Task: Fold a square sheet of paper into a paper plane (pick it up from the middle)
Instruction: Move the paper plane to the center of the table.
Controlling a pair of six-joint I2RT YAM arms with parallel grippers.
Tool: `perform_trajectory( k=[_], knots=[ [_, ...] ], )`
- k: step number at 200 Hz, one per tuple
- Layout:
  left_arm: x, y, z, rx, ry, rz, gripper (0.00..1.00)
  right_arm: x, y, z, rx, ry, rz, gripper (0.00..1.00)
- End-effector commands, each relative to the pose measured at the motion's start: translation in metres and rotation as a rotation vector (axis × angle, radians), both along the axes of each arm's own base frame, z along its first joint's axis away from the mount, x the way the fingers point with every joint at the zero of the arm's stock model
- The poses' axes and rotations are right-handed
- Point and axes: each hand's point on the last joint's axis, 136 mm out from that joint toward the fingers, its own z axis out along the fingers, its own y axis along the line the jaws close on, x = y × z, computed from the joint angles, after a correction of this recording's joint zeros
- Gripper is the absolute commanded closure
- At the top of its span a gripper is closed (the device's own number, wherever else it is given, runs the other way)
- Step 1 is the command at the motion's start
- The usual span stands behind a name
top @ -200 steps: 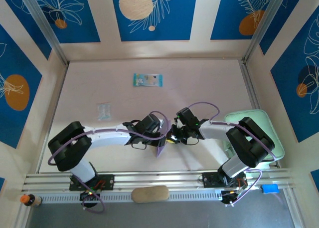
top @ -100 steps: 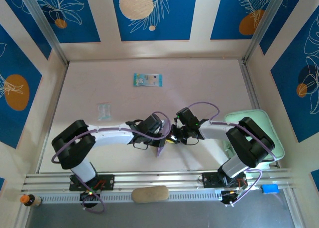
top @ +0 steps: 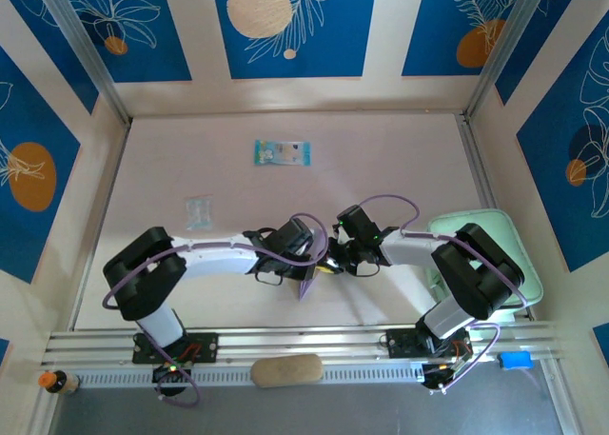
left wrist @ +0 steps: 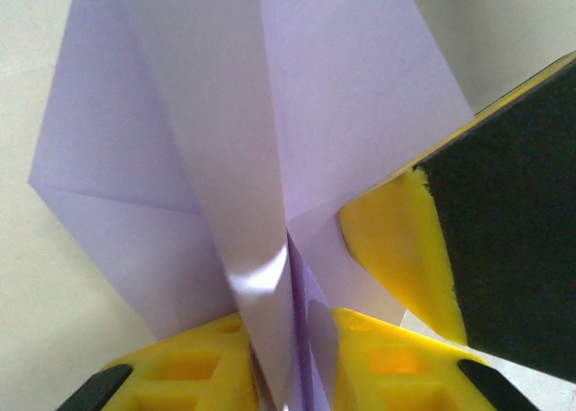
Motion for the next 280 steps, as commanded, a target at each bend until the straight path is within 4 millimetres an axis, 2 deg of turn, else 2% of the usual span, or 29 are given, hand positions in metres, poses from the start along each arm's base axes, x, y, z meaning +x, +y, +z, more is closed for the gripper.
perform_trajectory(
  k=[1,101,143,168,189,217,243,280],
  knots=[
    [-0.001,-0.002,-0.001,0.031,-0.006,-0.014,0.77,-0.005,-0.003,0.003,0.007,0.015,-0.001,1.00],
    [-0.001,-0.007,-0.009,0.048,0.001,-0.018,0.78,-0.006,-0.004,0.002,0.008,0.019,-0.002,1.00],
    [0.001,-0.005,-0.001,0.051,-0.024,-0.011,0.88,-0.005,-0.005,0.004,0.006,0.016,-0.001,1.00],
    [0.009,0.006,0.008,0.096,-0.072,0.023,0.94,-0.004,-0.009,0.013,0.001,-0.012,-0.003,0.90],
    [0.018,0.030,0.013,0.194,-0.123,0.089,0.99,-0.003,-0.019,0.022,-0.029,-0.050,-0.022,0.78],
    [0.027,0.056,0.015,0.317,-0.165,0.164,0.99,-0.002,-0.035,0.030,-0.049,-0.072,-0.063,0.74],
    [0.028,0.059,0.009,0.350,-0.148,0.182,0.99,-0.004,-0.043,0.030,-0.036,-0.068,-0.095,0.74],
    [0.028,0.056,0.001,0.351,-0.112,0.210,0.97,-0.006,-0.043,0.031,-0.026,-0.059,-0.096,0.73]
  ],
)
